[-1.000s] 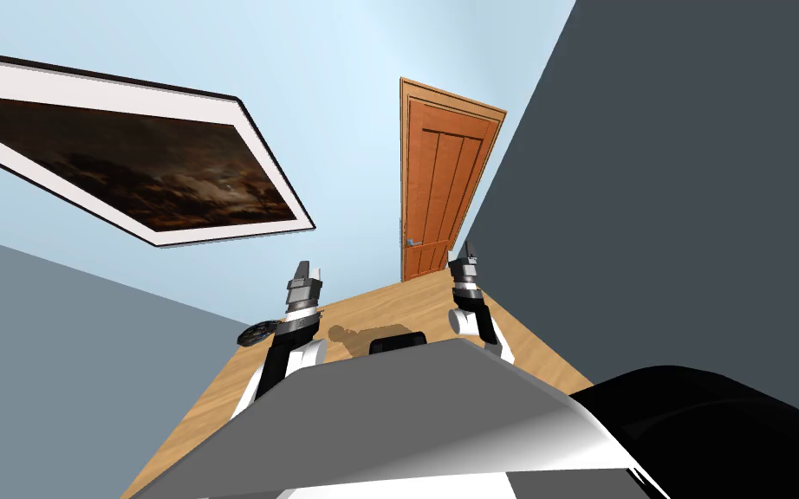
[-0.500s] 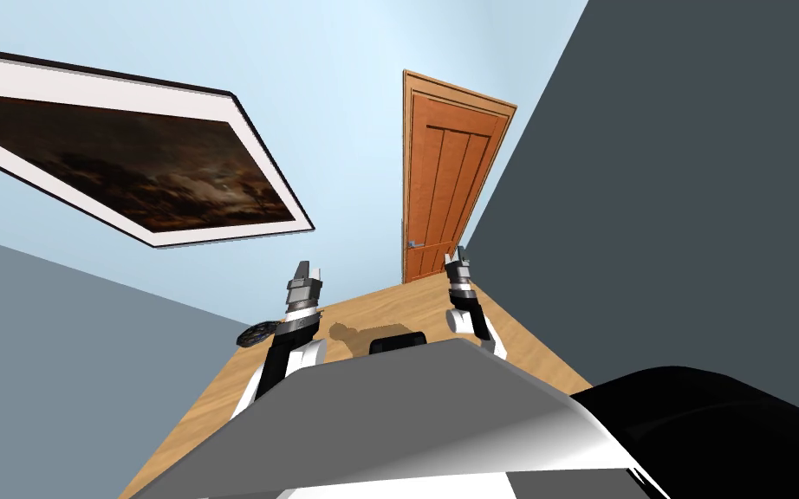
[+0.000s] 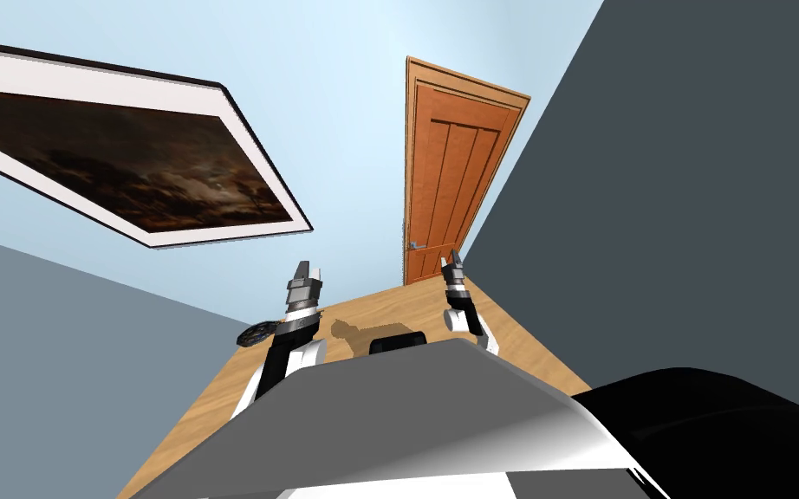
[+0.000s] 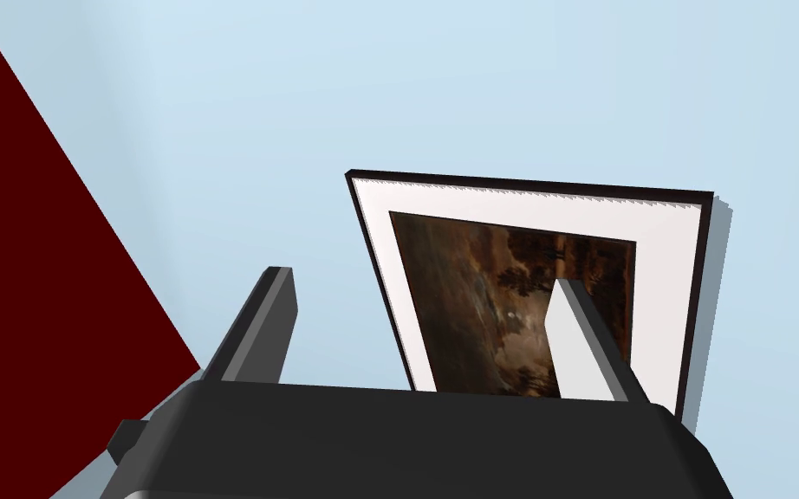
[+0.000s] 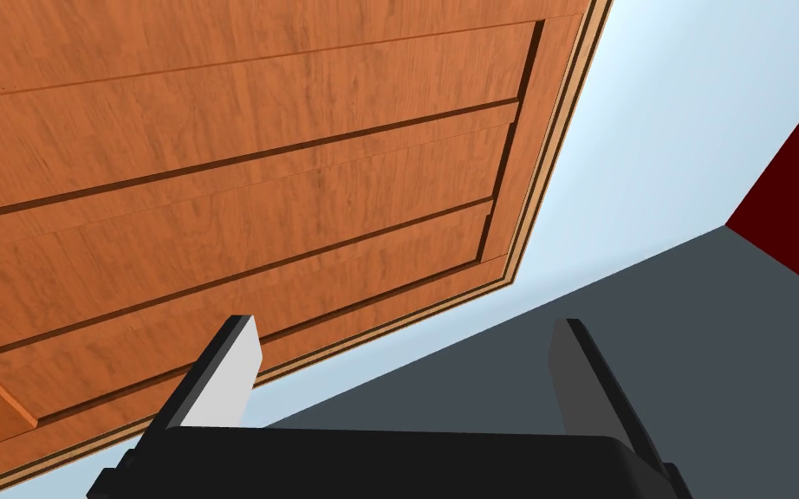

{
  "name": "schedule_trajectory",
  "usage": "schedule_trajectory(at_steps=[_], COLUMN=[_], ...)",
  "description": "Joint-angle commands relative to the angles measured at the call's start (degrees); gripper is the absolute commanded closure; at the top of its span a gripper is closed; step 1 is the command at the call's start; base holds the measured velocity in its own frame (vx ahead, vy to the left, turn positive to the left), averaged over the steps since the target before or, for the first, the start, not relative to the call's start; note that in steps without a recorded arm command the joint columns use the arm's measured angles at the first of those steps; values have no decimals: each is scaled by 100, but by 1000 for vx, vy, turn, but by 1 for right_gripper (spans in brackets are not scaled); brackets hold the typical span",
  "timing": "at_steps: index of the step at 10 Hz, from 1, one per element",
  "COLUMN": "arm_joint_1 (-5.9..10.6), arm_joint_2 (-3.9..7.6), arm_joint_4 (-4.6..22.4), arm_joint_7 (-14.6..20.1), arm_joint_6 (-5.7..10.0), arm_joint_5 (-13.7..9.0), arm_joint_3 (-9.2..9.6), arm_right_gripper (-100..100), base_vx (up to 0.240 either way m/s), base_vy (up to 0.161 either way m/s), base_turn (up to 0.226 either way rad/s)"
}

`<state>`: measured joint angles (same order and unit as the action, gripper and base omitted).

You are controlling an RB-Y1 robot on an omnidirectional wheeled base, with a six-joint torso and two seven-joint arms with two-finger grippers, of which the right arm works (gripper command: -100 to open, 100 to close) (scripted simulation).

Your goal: Pull the door open

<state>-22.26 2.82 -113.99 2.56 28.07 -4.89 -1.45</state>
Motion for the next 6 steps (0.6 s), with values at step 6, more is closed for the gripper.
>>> schedule_trajectory(at_steps=[6], arm_joint_1=[413], arm_joint_2=[207], arm_joint_4=[1155], arm_joint_7=[119], arm_joint_6=[315], arm_joint_5=[-31], arm_joint_3=[35], arm_right_gripper=[-100], base_vx=[76], base_vy=[-36], base_turn=[59])
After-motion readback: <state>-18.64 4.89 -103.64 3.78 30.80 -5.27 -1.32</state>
